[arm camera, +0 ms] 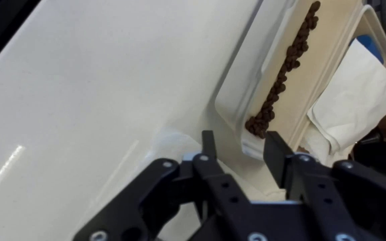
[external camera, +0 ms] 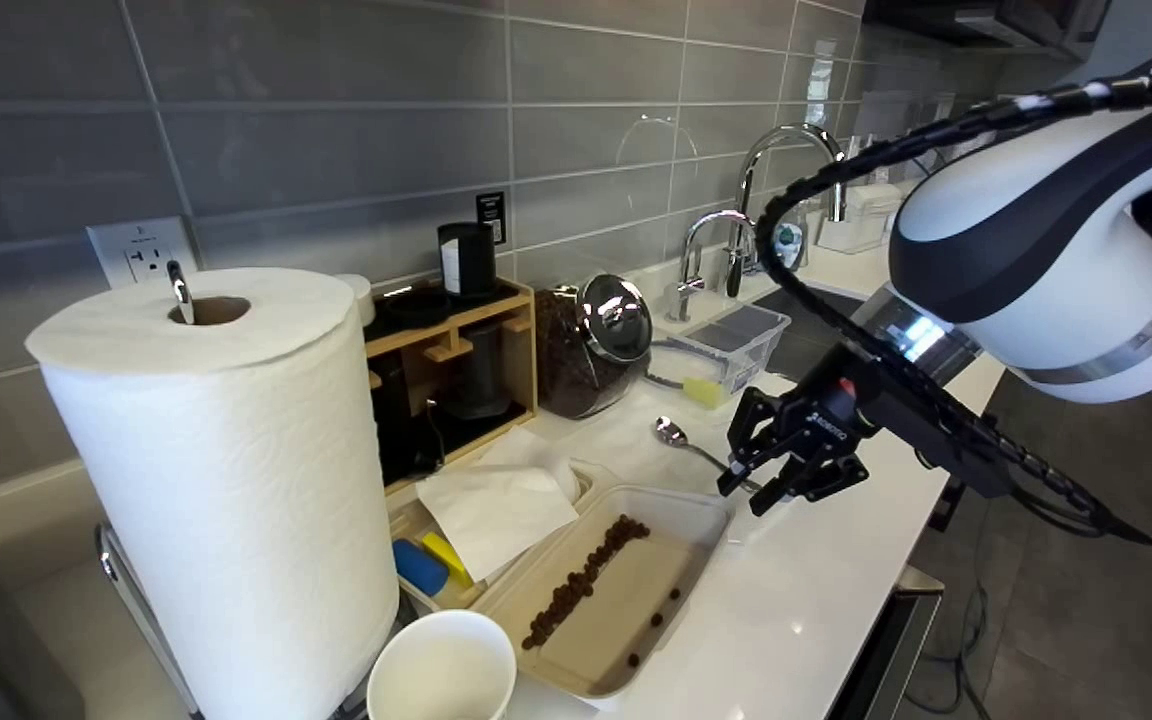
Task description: Close the disposable lunch pack then turn the pack to the right
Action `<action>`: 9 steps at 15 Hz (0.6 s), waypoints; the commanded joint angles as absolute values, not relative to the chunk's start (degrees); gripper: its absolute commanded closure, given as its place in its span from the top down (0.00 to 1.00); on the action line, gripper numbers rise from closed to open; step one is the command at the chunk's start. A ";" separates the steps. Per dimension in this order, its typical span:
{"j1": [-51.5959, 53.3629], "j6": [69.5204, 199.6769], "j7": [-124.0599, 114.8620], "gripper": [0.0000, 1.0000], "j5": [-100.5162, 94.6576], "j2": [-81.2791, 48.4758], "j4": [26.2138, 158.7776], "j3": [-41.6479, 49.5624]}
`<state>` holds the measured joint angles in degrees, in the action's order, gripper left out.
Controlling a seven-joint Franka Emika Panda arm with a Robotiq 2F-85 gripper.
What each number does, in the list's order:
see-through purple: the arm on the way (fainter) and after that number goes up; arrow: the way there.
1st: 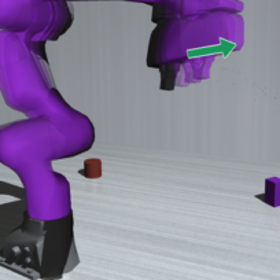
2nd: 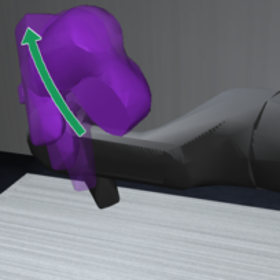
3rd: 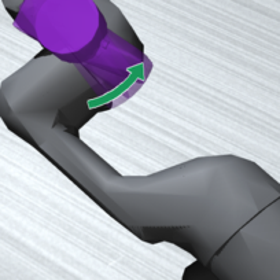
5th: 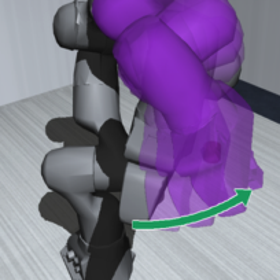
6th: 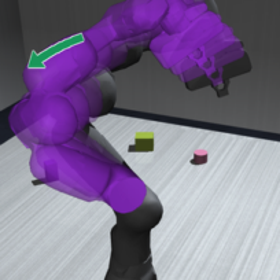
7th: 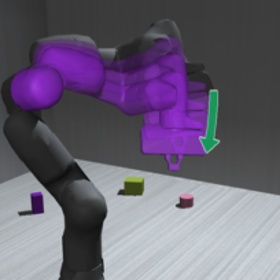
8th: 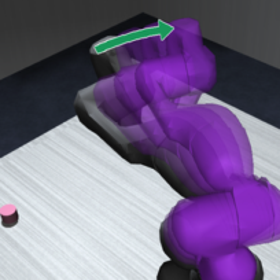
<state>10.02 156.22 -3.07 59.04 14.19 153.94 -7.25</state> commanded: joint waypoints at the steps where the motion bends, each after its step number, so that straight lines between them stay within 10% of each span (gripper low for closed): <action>1: 11.94 155.96 5.07 0.12 66.17 17.88 156.98 -5.93; 9: 10.65 143.66 10.82 0.00 64.87 17.66 156.30 -4.75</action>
<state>10.77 148.18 7.66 63.92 17.64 156.68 -5.49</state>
